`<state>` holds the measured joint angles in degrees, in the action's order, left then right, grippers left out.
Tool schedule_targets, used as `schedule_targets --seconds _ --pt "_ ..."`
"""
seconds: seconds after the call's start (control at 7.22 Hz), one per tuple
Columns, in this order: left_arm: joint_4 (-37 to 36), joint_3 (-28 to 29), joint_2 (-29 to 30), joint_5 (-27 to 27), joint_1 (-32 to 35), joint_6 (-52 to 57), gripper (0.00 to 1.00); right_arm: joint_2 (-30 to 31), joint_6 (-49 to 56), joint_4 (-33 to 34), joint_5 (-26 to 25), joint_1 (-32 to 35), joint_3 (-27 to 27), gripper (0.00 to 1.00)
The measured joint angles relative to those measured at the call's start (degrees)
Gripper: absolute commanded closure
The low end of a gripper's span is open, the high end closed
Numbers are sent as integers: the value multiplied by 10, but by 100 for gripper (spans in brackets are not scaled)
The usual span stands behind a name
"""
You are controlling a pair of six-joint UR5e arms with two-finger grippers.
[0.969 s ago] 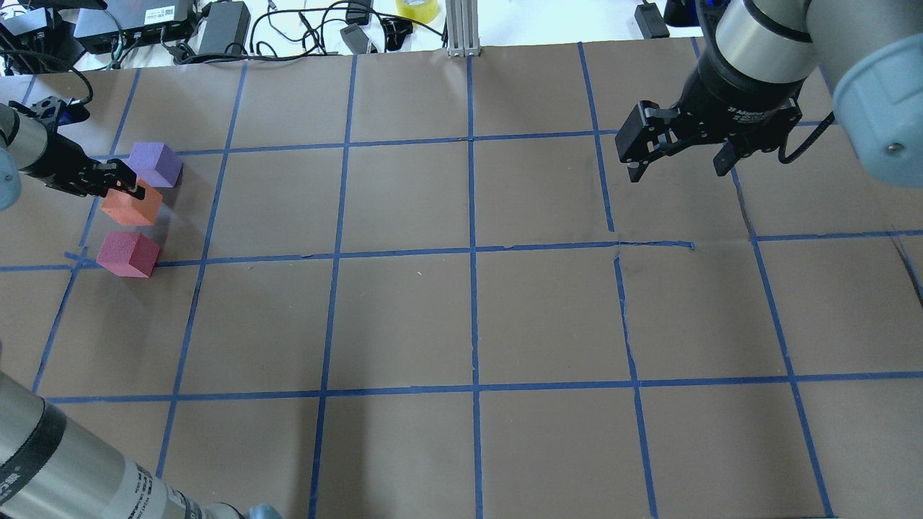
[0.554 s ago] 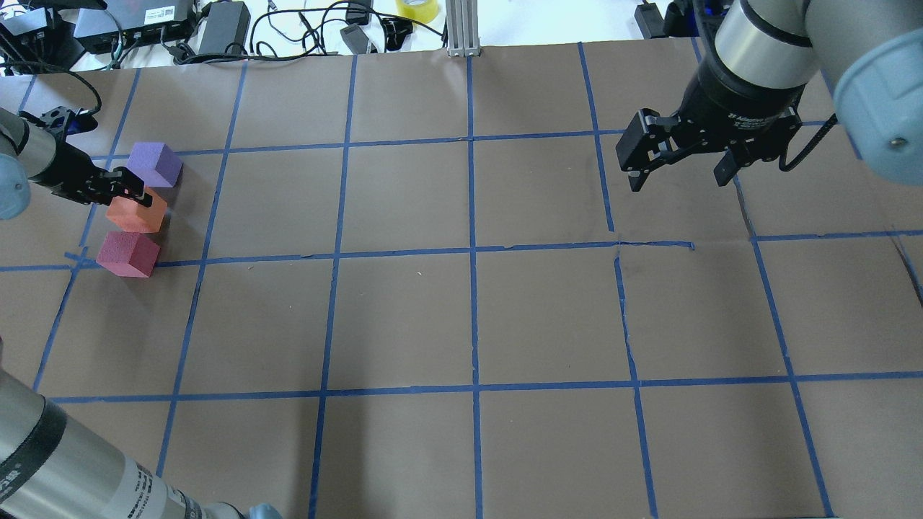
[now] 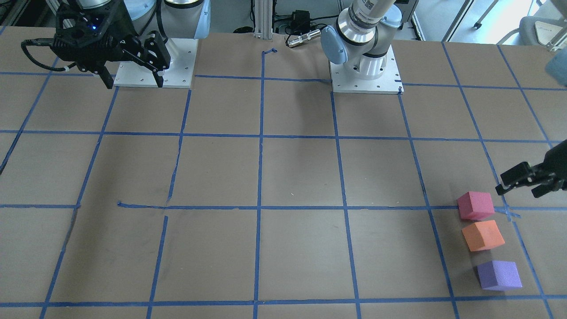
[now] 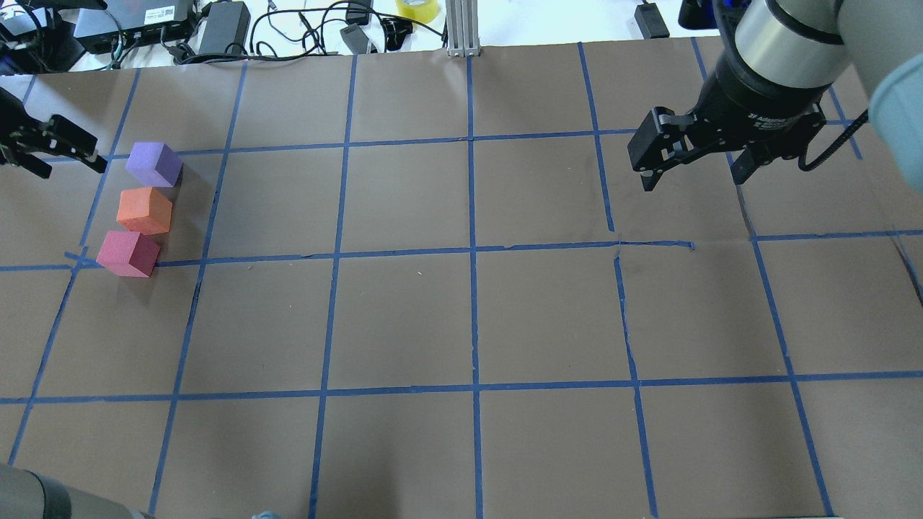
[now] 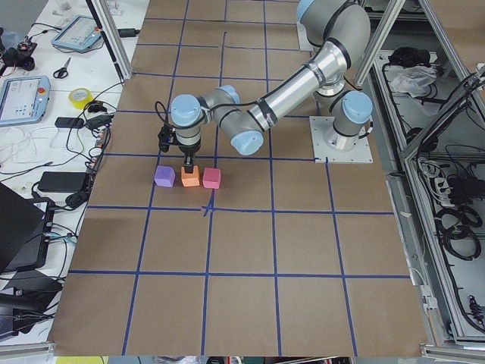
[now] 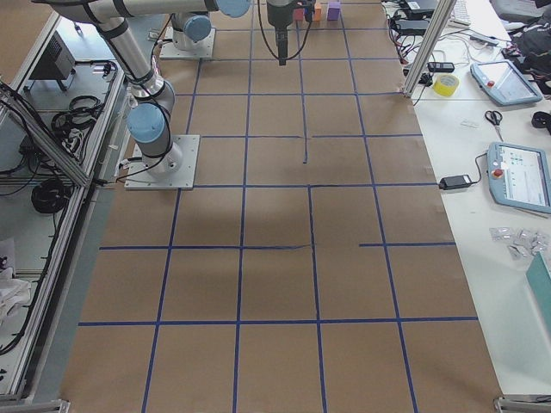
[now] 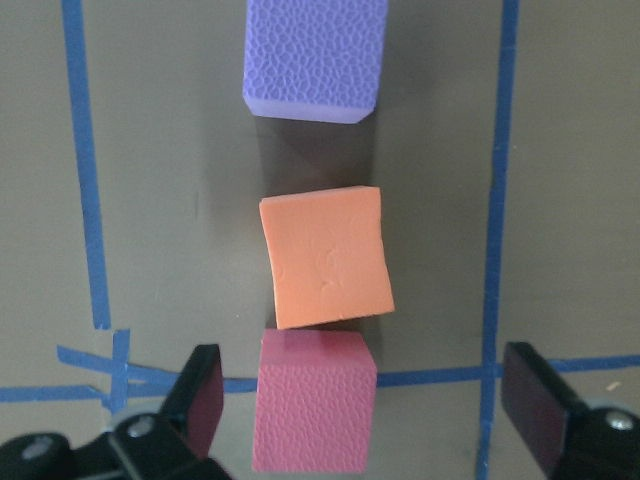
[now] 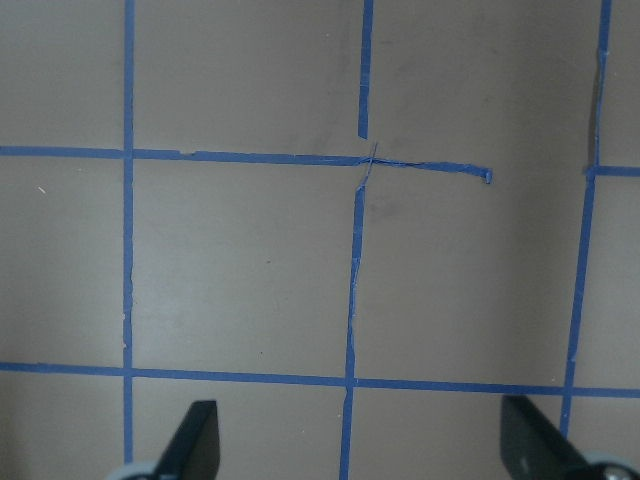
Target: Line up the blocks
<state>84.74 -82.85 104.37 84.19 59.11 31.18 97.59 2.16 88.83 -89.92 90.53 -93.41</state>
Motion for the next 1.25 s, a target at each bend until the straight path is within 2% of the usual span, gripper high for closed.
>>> schedule_targets --seconds 0.14,0.28,0.55,0.83,1.11,1.25 --pt "115 47 -57 3 27 -41 0 0 0 0 -23 1 0 0" --pt "191 81 -104 5 62 -86 0 -1 0 0 -38 1 1 0" --pt "251 79 -169 7 162 -187 0 -3 0 -8 -46 1 11 0" --pt "179 25 -184 8 255 -272 0 -10 0 -28 -36 1 31 0" --pt "96 -26 -192 8 286 -291 0 -11 -1 -47 -1 1 35 0" --pt "80 -37 -198 8 289 -293 0 -11 -1 -53 8 1 34 0"
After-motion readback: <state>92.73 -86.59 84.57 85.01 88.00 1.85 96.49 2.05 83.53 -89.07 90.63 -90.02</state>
